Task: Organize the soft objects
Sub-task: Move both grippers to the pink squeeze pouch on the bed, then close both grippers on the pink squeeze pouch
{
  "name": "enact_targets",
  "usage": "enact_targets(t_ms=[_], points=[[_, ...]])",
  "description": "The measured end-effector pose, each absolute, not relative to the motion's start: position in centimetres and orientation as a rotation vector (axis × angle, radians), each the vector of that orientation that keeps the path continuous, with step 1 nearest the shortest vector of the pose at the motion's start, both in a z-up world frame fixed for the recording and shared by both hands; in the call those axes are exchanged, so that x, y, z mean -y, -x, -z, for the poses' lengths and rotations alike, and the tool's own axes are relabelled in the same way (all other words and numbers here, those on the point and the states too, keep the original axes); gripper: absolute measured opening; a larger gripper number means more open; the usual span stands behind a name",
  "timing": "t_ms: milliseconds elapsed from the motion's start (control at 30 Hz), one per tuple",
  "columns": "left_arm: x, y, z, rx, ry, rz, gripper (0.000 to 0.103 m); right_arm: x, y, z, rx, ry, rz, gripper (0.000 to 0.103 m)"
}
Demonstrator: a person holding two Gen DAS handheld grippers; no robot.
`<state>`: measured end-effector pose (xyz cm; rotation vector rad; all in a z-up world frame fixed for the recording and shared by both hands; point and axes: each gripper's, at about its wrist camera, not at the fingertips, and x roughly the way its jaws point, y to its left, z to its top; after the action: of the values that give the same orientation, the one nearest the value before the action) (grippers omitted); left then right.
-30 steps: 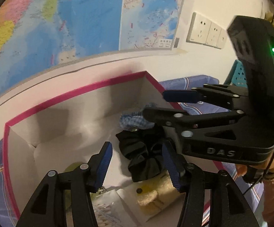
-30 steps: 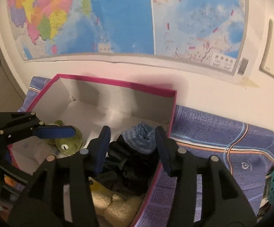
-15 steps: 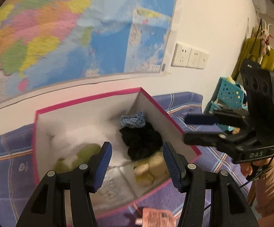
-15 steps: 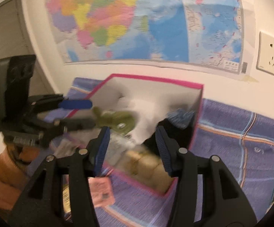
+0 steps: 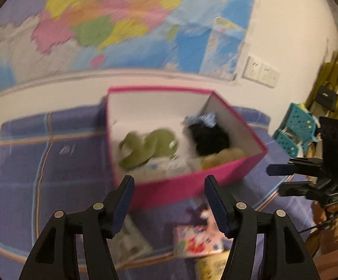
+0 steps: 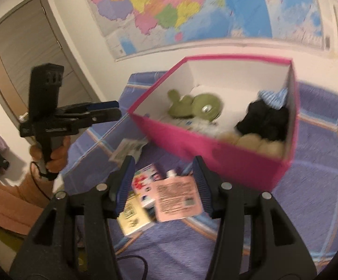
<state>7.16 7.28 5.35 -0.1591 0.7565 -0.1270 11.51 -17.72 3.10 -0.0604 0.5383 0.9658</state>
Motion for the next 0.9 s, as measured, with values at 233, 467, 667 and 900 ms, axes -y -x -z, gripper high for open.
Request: enact_targets(t_ms=[233,467,667,900], points=[[-8.9,-5.4,-1.7,-0.837,0.244,0.104,0.063,15.3,-11.5,0.0,-0.616,0.057,-0.969,0.053],[-5.4,-5.1,0.4,-0.893,0.218,0.230,0.063,16.1,-12.9,3.3,-0.724,-0.017,-0.870,0.053],[-1.8,-6.8,1.6,-0.930,0.149,0.343,0.063,17.7,-13.0,5.3,-0.785,-0.094,-0.830,0.053],[1.1,-8.8,2.6,-0.987,0.068,0.426,0.056,18.1,-13.5,7.0,-0.836,-0.200,-0.873,0.053]])
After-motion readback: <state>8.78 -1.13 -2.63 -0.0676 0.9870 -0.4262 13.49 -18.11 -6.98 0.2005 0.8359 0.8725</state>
